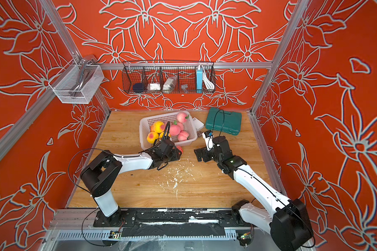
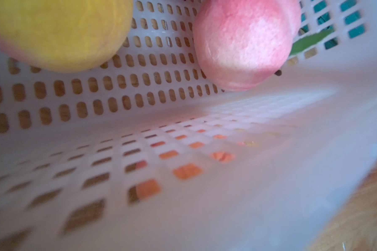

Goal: Put the peaches into the basket
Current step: Pick up the peach from the center of the board.

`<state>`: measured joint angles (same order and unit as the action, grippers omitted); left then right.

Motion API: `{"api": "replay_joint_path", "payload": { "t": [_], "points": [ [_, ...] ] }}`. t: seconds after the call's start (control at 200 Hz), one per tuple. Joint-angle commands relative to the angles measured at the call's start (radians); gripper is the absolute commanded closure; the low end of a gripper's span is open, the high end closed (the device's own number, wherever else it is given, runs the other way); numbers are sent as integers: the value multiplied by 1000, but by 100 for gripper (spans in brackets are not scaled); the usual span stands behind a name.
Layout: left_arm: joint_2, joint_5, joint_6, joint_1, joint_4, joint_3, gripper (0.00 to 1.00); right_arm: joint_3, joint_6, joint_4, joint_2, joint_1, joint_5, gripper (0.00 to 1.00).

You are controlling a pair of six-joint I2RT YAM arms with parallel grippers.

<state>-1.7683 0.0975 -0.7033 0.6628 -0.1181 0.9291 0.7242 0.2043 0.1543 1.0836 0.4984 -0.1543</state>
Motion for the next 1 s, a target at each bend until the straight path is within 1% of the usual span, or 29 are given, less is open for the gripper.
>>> {"api": "replay_joint_path", "payload": {
  "t": [0.0, 0.12, 0.325, 0.47, 0.671, 0.836, 0.996],
  "points": [
    [45, -4, 8, 6, 38, -14, 65, -10, -16, 17, -28, 3, 29, 1],
    [72, -10, 13, 15, 59, -19, 65, -10, -17, 20, -38, 2, 33, 1],
    [158, -20, 11, 66, 115, -56, 65, -8, -13, 39, -63, -1, 37, 1],
    [267, -38, 1, 115, 144, -106, 65, -4, -6, 56, -99, -3, 44, 1],
    [437, -25, 2, 164, 253, -130, 64, 11, -2, 118, -150, -1, 58, 1],
    [538, -75, 43, 166, 357, -79, 63, 28, 10, 143, -156, -1, 34, 1],
    [601, -46, 101, 165, 477, -3, 63, 65, 3, 163, -127, -1, 22, 1]
  ]
}}
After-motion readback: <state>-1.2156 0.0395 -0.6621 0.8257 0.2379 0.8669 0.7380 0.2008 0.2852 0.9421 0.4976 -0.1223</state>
